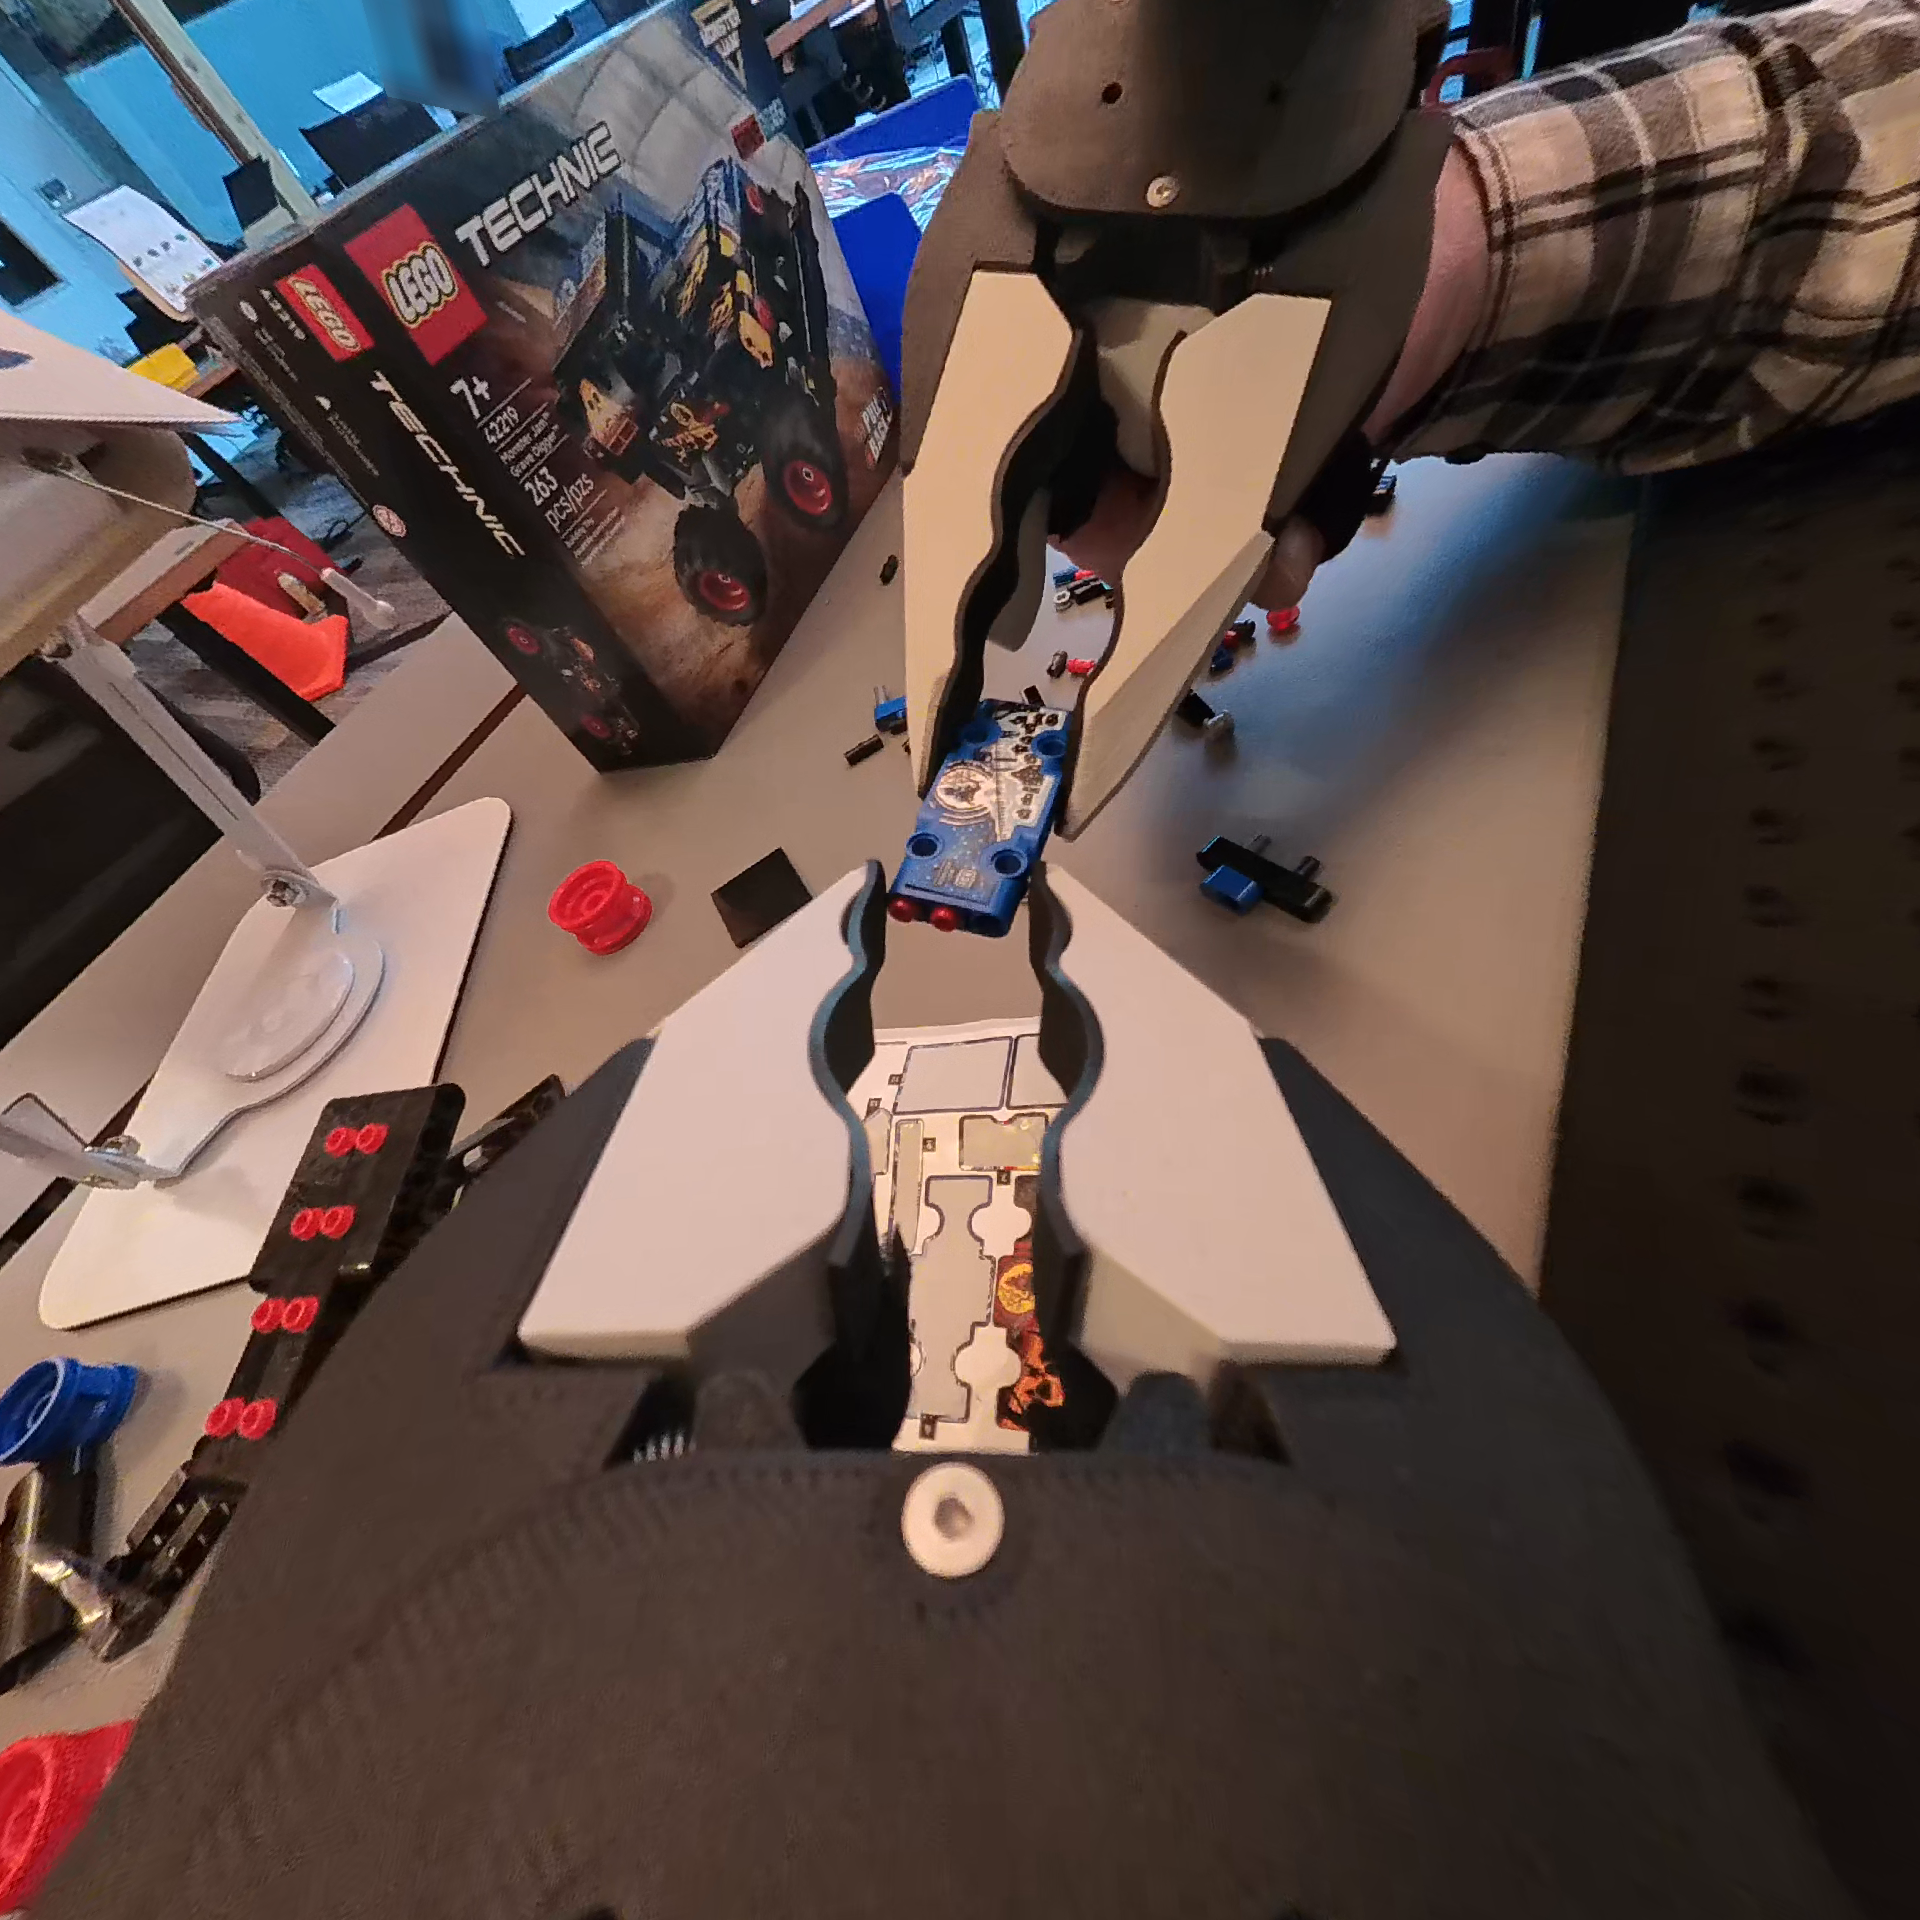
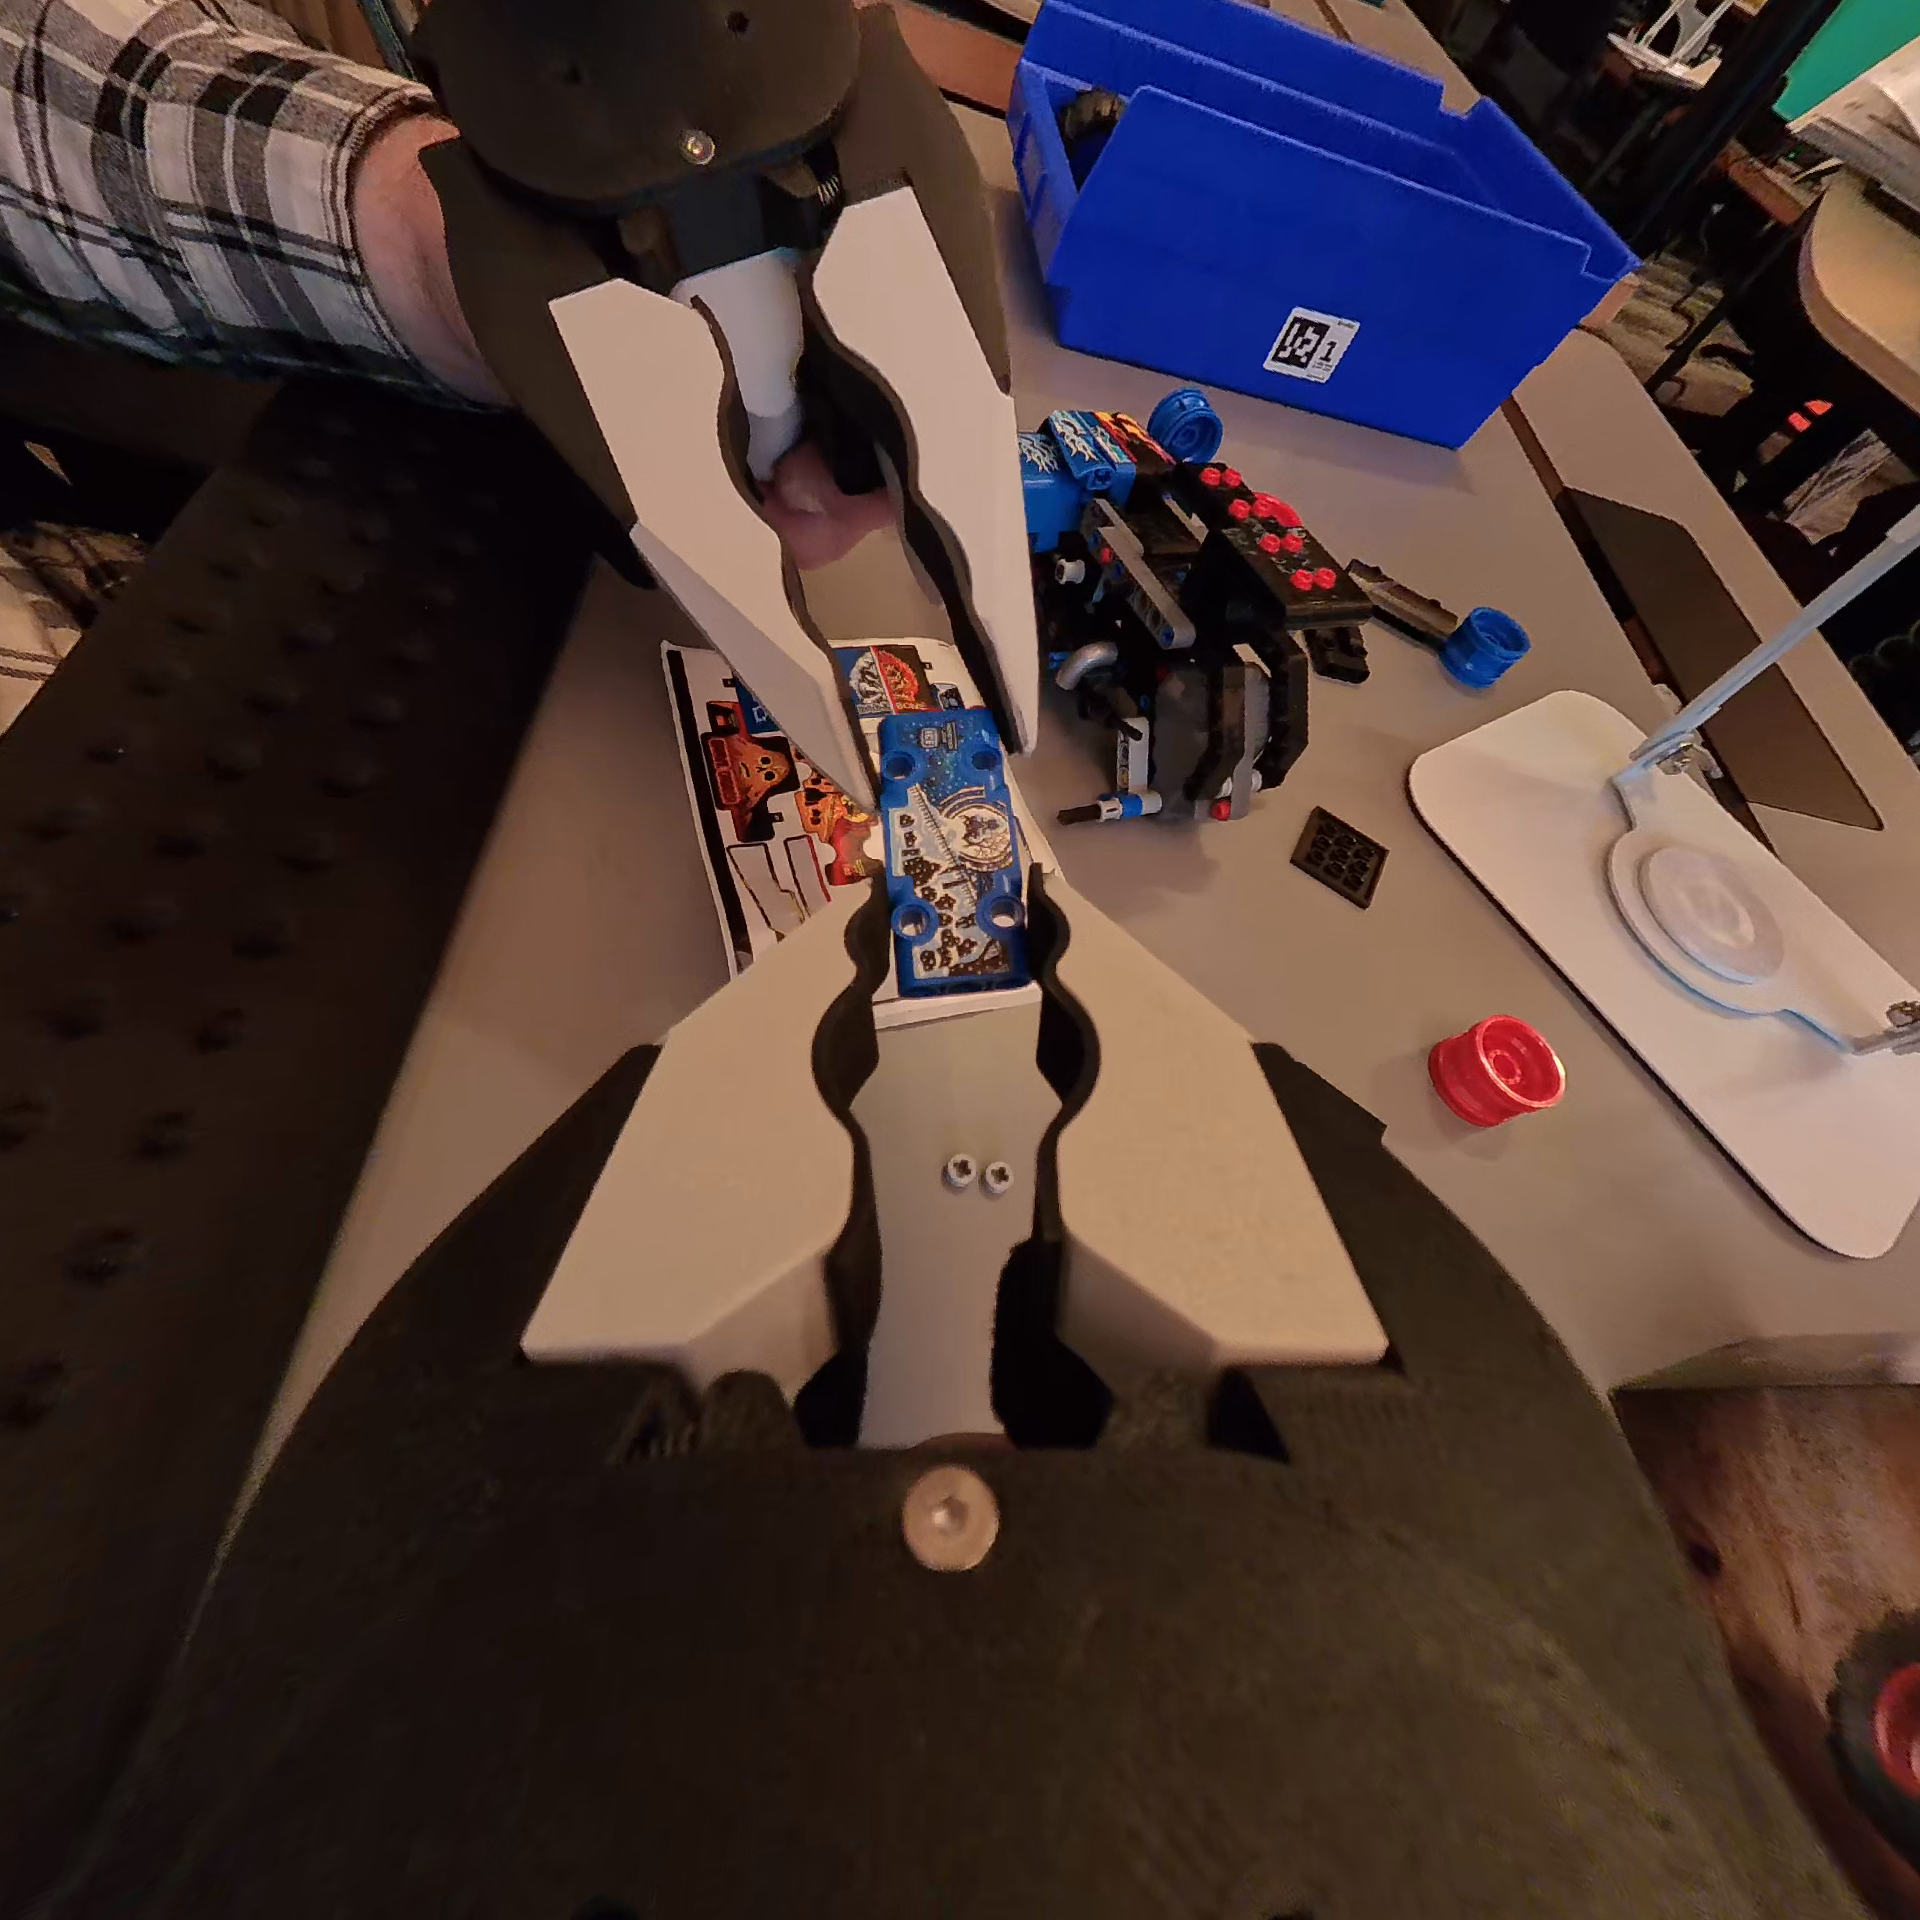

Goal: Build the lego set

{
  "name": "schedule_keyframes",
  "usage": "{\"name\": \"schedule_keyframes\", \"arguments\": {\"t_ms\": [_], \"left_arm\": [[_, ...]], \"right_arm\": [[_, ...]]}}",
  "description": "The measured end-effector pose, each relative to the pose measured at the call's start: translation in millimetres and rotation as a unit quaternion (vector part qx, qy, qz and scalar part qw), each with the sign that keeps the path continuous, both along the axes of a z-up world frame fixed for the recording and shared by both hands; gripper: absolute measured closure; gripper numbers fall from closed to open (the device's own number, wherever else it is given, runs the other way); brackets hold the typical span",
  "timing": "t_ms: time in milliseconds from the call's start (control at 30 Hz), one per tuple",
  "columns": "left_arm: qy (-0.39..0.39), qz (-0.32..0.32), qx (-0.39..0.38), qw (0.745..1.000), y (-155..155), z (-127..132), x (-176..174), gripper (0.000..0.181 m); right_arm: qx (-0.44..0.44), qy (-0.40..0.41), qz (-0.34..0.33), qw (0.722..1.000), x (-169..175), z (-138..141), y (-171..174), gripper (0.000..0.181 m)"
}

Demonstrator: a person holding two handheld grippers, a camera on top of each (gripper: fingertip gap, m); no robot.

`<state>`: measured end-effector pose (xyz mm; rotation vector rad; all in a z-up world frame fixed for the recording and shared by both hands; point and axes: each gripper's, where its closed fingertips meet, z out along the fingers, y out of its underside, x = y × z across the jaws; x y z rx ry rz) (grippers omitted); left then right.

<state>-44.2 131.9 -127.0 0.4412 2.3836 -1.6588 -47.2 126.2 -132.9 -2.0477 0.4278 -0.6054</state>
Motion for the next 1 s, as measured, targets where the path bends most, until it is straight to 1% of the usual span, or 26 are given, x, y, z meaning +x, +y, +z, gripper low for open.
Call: {"name": "schedule_keyframes", "arguments": {"t_ms": [100,233,333,500,633,767,1000], "left_arm": [[0.004,0.001,-0.001,1.000,0,0,0,0.153],[0.006,-0.001,0.001,1.000,0,-1,0,0.155],[0.004,0.002,0.012,1.000,1,-6,1,0.156],[0.022,0.010,0.034,0.999,2,-15,5,0.155],[0.024,0.026,0.066,0.997,3,-28,9,0.155],[0.020,0.029,0.080,0.996,3,-34,10,0.155],[0.024,0.037,0.096,0.994,3,-42,14,0.156]], "right_arm": [[-0.001,0.000,0.000,1.000,0,0,0,0.157],[-0.004,0.003,0.001,1.000,0,-2,-1,0.157],[-0.011,0.007,-0.001,1.000,0,-5,-3,0.157],[-0.025,0.024,-0.015,0.999,2,-13,-11,0.157],[-0.038,0.050,-0.029,0.998,4,-24,-21,0.158],[-0.062,0.079,-0.044,0.994,4,-40,-33,0.157],[-0.092,0.111,-0.052,0.988,4,-60,-43,0.157]]}}
